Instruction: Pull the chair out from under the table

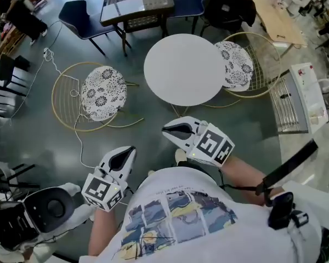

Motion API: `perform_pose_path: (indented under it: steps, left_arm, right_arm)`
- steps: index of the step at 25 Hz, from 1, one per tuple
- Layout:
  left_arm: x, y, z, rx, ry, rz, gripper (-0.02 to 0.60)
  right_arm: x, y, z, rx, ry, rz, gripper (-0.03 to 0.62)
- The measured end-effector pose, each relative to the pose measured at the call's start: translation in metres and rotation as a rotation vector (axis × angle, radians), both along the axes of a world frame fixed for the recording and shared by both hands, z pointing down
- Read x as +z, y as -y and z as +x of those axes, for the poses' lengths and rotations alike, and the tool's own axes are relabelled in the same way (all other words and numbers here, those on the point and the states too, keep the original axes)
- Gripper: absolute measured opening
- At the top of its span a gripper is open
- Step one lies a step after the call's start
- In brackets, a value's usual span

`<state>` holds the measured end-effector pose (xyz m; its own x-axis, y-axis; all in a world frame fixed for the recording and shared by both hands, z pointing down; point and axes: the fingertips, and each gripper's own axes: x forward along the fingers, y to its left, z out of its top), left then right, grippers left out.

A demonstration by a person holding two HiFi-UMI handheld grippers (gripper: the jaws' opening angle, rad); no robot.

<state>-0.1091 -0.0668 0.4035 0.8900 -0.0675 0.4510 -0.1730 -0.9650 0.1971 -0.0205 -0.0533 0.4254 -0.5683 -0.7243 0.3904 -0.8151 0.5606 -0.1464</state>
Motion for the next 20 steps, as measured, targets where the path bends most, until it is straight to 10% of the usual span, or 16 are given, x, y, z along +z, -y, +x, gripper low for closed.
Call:
perform_pose_path:
  steps: [20]
  left_arm:
    - [-0.001,-0.046,-0.131,-0.011,-0.058,-0.070,0.009]
  right_arm:
    - [-0.019,-0.054,-0.154,-0.020,-0.062,-0.012,0.012]
